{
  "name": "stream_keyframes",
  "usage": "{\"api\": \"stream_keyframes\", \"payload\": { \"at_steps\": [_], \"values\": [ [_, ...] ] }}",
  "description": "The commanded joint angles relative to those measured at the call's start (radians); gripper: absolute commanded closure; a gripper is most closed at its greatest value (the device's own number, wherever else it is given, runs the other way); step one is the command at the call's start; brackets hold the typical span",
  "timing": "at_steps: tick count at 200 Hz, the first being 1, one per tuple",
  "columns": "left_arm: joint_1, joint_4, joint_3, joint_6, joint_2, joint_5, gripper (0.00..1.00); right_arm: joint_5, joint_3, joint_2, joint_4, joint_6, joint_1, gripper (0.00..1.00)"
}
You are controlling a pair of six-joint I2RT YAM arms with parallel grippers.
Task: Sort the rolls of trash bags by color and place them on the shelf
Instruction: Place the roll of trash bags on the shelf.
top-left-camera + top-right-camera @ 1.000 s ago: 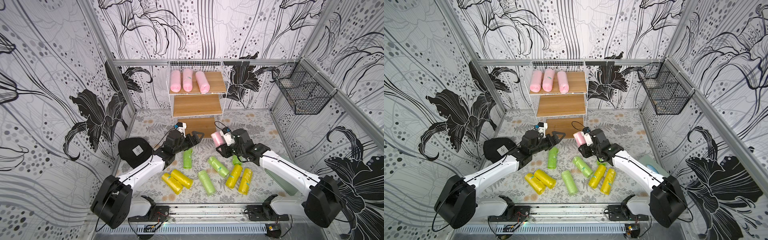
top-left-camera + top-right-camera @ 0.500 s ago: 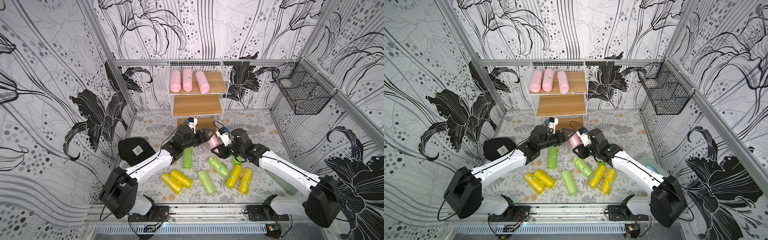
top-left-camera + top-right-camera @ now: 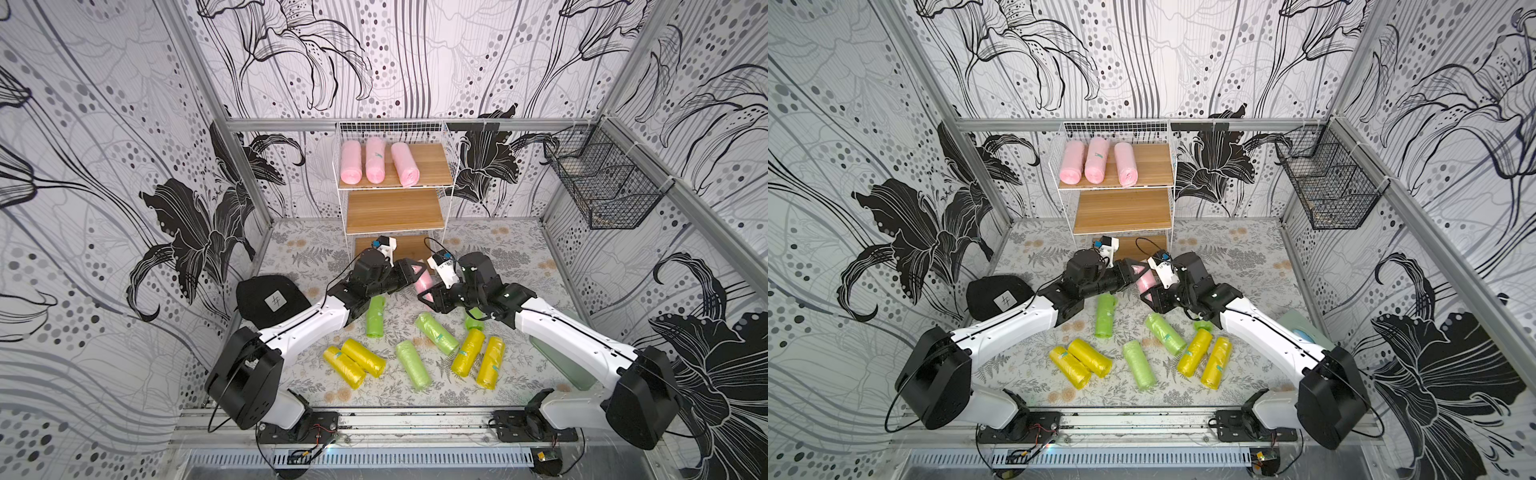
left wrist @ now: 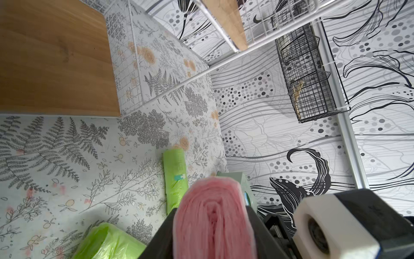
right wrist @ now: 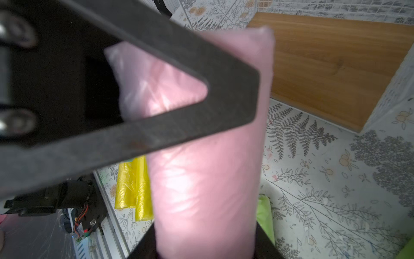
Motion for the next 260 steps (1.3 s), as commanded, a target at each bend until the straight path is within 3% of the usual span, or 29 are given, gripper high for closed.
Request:
{"api": "stream_keyframes", "payload": {
  "at_steps": [1,51,71,127,184,239,260],
  "values": [
    [0.012,0.084,-0.030,-0.035,-0.043,-0.015,0.66,0.024,0.066,-0.005,0.016,-0.027,0.005,0.36],
    [0.072,0.199,-0.088,-0.208,-0.164,-0.050,0.78,0.070,0.103,-0.068,0.013,0.021,0.005,0.11],
    [0.088,0.230,-0.096,-0.263,-0.196,-0.062,0.79,0.043,0.109,-0.088,0.055,0.064,0.004,0.09],
    [0.097,0.348,-0.155,-0.420,-0.269,-0.104,0.80,-0.020,0.100,-0.120,0.199,0.213,0.005,0.09],
    [0.094,0.446,-0.210,-0.508,-0.288,-0.147,0.81,-0.074,0.036,-0.084,0.403,0.400,0.006,0.18],
    [0.079,0.505,-0.238,-0.519,-0.288,-0.223,0.81,0.000,-0.036,-0.106,0.482,0.446,0.068,0.21],
    [0.070,0.517,-0.238,-0.523,-0.280,-0.229,0.82,0.029,-0.058,-0.115,0.500,0.455,0.080,0.28]
  ]
}}
